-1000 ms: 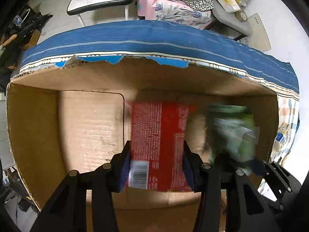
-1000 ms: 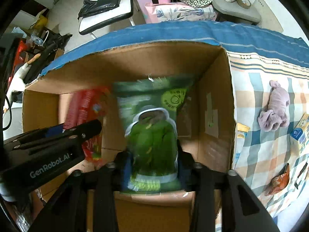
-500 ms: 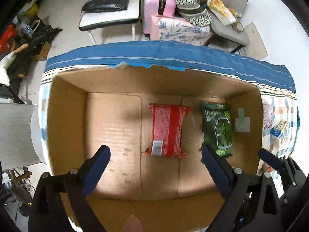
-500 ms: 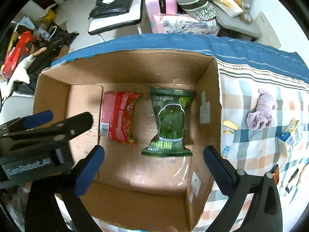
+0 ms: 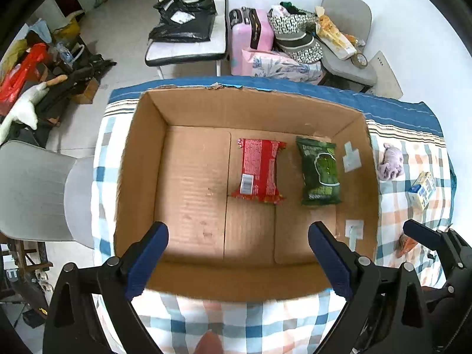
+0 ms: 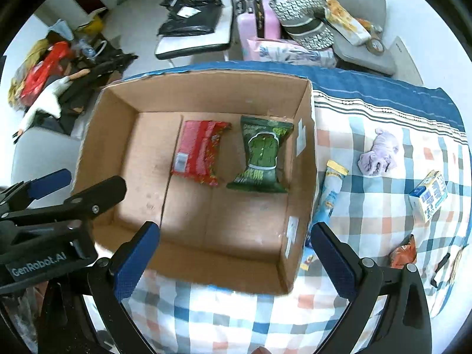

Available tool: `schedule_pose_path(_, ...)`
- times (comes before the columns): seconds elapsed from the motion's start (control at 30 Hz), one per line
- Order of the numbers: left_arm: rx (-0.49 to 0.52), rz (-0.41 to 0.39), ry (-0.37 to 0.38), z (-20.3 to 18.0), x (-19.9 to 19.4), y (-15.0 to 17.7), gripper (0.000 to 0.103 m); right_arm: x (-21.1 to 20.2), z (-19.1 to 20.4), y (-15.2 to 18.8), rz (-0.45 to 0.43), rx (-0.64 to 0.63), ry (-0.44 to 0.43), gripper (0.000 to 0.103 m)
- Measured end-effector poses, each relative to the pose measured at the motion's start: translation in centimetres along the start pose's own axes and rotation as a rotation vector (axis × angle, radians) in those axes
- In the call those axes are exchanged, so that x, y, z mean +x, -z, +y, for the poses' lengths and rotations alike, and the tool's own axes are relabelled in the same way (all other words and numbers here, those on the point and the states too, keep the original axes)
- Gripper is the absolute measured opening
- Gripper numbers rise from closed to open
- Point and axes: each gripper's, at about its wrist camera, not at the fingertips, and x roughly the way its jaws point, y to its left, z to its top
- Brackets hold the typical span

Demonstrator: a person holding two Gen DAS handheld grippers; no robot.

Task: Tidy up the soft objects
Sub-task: 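Grasp the lilac plush with the left tool while the right tool grasps the yellow-blue box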

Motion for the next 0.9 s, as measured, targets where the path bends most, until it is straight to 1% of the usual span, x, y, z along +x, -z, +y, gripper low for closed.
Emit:
schedule_pose_path(0.1,-0.001,-0.035,-0.025,-0.9,-1.8,1.2,0.097,-1.6,-0.3,1.3,-0.018,-0.022,-0.023,0.103)
schedule_pose_path(0.23,-0.008,-0.065,-0.029,-2.8,-3.9,2.4,0.097,-3.7,-2.2,2.8,-0.045,-0.008,-0.075,0.103)
schedule_pose_path(0.37,0.005,-0.091,-0.009,-6.2,-5.4,2.8,0.097,-5.8,-6.2,4.1,-0.082,0.036,-0.107,0.103)
schedule_pose_path(0.47,0.051,-0.096,0.004,-10.1,-5.7,2.4,0.097,-6.8,-10.6,5.1,-0.096,0.096,-0.117,0.103)
schedule_pose_path(0.6,0.117,-0.071,0.021,-15.7,-4.3,1.6,0.097,-7.2,-17.2,6.3,-0.113,0.170,-0.072,0.103)
schedule_pose_path(0.7,0.171,-0.046,0.014,-20.4,-2.1,0.4,0.097,-6.5,-23.3,7.1,-0.111,0.258,-0.028,0.103)
schedule_pose_path(0.73,0.184,-0.041,0.010,-21.5,-1.5,0.1,0.097,-6.3,-24.7,7.2,-0.112,0.280,-0.022,0.103)
schedule_pose_path(0.83,0.234,-0.003,-0.012,-25.9,1.8,-1.8,0.097,-4.9,-30.2,7.2,-0.116,0.371,0.014,0.103)
schedule_pose_path(0.9,0.259,0.033,-0.026,-28.3,4.3,-3.1,0.097,-3.5,-33.7,6.8,-0.095,0.427,0.038,0.103)
